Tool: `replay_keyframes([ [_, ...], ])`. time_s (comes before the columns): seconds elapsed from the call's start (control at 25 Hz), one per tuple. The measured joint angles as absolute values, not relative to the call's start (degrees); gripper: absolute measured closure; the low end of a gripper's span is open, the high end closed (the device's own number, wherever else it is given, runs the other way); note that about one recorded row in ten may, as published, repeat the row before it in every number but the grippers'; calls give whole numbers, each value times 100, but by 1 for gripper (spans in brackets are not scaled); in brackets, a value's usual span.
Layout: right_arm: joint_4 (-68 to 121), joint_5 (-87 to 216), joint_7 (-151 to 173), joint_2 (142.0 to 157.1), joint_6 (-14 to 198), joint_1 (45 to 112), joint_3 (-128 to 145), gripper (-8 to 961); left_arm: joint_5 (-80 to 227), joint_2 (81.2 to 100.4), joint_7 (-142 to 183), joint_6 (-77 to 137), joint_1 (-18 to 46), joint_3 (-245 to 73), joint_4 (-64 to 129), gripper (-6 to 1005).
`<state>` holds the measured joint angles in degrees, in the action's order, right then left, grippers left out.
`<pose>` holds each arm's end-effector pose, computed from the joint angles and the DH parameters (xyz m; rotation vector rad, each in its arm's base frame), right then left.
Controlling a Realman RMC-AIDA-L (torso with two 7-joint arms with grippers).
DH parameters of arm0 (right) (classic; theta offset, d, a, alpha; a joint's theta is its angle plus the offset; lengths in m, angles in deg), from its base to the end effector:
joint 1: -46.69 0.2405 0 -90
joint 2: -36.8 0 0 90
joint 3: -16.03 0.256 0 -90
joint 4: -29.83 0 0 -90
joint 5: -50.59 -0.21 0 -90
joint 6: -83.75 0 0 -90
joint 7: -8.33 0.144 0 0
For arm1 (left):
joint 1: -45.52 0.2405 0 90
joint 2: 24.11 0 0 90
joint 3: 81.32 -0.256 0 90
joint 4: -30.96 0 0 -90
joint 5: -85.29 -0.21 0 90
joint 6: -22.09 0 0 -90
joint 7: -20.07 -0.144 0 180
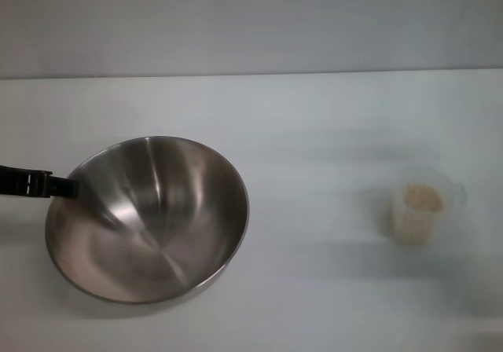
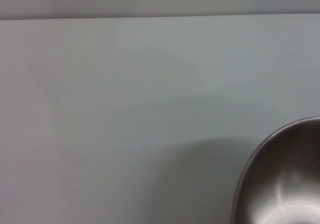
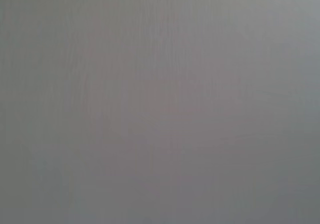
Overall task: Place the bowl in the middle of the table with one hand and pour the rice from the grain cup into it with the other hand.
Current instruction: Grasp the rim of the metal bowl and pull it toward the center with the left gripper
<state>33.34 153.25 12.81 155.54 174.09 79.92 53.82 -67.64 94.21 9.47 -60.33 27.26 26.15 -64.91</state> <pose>0.2843 0.3514 0.0627 -1.2152 0.1839 0.9226 -0.2267 0.3372 0.0793 -1.9879 -1.3325 0.1217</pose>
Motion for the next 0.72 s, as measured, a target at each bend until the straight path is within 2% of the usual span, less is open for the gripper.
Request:
replay_keyframes([
  [0.72, 3370, 15325, 1281, 15554, 17374, 8000, 5382, 320, -6781, 9406, 710, -5771, 2509, 2393, -5869, 233],
])
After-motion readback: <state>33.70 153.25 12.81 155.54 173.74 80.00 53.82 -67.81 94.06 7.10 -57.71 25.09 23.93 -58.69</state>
